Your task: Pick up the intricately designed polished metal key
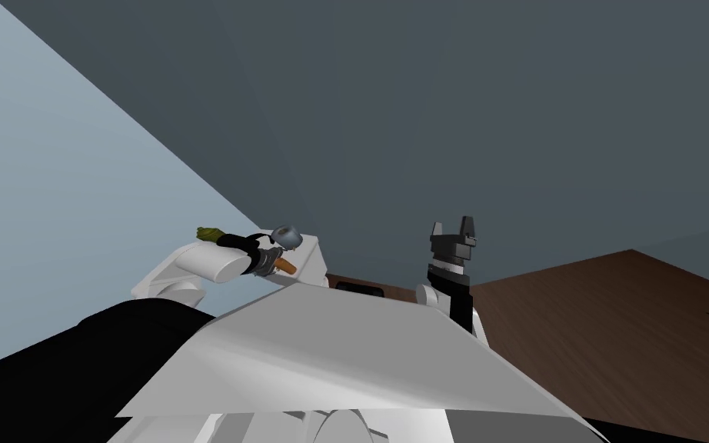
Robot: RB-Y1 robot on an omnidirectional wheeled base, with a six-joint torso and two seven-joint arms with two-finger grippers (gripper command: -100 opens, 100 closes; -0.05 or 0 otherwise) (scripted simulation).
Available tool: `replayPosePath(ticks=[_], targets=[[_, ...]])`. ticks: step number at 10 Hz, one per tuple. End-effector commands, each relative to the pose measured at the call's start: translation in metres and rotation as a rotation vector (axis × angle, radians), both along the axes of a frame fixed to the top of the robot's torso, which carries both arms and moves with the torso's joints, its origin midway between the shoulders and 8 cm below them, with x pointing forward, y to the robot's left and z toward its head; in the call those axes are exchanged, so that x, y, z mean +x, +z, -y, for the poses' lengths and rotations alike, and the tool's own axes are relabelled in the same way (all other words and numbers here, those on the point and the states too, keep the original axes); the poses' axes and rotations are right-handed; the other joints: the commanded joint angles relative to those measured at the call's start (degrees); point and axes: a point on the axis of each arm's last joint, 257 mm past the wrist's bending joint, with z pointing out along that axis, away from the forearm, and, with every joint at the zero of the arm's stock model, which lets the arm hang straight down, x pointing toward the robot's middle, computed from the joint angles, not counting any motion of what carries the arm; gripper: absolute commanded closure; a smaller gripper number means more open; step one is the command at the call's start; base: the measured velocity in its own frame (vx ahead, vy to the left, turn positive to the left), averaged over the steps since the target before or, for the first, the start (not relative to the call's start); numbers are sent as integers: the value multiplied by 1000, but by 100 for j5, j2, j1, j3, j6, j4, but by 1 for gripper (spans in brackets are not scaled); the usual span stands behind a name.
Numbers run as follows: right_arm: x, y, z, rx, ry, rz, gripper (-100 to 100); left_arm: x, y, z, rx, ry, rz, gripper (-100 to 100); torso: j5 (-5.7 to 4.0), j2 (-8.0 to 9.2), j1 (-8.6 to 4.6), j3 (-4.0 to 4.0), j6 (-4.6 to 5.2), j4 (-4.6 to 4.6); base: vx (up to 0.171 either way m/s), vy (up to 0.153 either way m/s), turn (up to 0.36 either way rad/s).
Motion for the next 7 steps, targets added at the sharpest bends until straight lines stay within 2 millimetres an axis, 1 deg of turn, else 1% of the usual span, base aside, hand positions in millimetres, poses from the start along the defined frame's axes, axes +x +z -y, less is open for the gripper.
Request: replayPosePath(ticks=[1,2,6,7], targets=[[0,0,0,0,0,0,0,0,0,0,0,0,0,-100,0,0,0,0,0,0,-7,-6,-8],[0,0,0,0,0,0,0,1,0,-1,1,-1,2,100,1,-4,2,-2,0,-1,0,0,0],[0,0,0,0,0,0,0,1,0,0,0,-2,2,100,2,-14,8,-9,-2,-5,-1,0,-1],[0,0,0,0,0,0,0,1,0,0,0,-2,2,0,2,-13,9,-9,-3,-5,0,0,0]])
